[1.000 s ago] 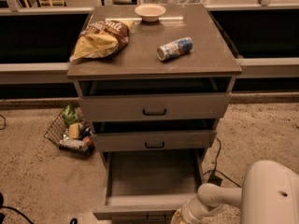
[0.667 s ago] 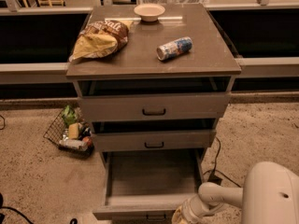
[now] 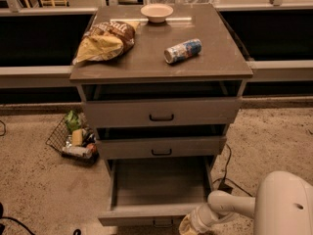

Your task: Close bottom drawer

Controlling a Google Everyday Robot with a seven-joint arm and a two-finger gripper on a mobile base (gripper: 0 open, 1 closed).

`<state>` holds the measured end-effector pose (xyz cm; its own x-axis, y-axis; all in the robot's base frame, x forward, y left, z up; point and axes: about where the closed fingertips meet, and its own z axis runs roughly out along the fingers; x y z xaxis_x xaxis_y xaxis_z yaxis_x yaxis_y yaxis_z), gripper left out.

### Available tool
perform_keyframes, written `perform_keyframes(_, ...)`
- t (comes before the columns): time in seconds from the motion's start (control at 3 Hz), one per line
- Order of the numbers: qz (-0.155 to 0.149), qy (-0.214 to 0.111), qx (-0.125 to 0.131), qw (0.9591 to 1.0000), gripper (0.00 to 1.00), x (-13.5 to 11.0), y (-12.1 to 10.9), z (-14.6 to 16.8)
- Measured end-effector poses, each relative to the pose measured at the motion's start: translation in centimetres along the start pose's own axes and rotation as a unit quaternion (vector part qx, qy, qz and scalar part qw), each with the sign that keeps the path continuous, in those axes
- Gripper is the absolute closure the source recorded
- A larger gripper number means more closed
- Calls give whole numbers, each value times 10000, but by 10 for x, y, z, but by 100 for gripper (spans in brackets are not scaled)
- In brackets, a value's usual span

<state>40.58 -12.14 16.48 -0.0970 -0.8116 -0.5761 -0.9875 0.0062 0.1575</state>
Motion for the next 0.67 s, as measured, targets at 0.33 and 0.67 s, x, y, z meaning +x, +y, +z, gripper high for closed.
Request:
perform_keyframes(0.33,0,0,0,10000,34,0,0,0)
perform_keyframes(0.67,0,0,-1,10000,5,0,0,0)
